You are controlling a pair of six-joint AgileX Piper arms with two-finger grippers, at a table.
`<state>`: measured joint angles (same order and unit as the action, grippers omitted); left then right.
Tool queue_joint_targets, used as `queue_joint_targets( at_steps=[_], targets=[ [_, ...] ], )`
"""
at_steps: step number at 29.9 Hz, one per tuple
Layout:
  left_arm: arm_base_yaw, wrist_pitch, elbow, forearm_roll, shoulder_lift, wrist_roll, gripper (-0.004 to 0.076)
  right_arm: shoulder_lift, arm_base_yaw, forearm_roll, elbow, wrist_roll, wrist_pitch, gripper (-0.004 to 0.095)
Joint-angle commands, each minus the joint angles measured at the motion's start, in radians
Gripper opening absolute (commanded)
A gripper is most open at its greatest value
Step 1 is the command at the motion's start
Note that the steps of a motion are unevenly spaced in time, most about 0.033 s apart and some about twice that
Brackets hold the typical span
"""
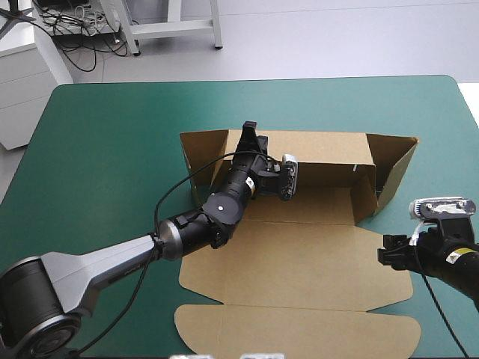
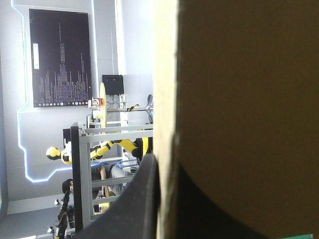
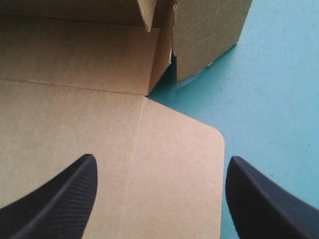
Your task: Fold the box
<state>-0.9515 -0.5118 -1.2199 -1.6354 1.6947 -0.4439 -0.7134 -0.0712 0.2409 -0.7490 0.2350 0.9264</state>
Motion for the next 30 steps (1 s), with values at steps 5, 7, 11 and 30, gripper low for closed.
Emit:
queue_joint_targets(
  at_steps=[5, 7, 11, 30],
  targets=[
    [-0.012, -0.002, -0.019, -0.010, -0.024, -0.021, -0.0010, -0.109, 0.000, -0.112, -0.215, -0.171, -0.073, 0.0670],
    [-0.012, -0.002, -0.019, -0.008, -0.023, -0.023, -0.0010, -0.163, 0.000, -0.135, -0.308, -0.197, -0.076, 0.0670],
    [-0.012, 0.000, -0.017, -0.008, -0.022, -0.023, -0.0010, -0.303, 0.000, -0.127, -0.491, -0.225, -0.079, 0.0670],
    [-0.012, 0.000, -0.017, -0.012, -0.022, -0.023, -0.0010, -0.951, 0.000, -0.098, -1.034, -0.242, 0.033, 0.0670]
  ],
)
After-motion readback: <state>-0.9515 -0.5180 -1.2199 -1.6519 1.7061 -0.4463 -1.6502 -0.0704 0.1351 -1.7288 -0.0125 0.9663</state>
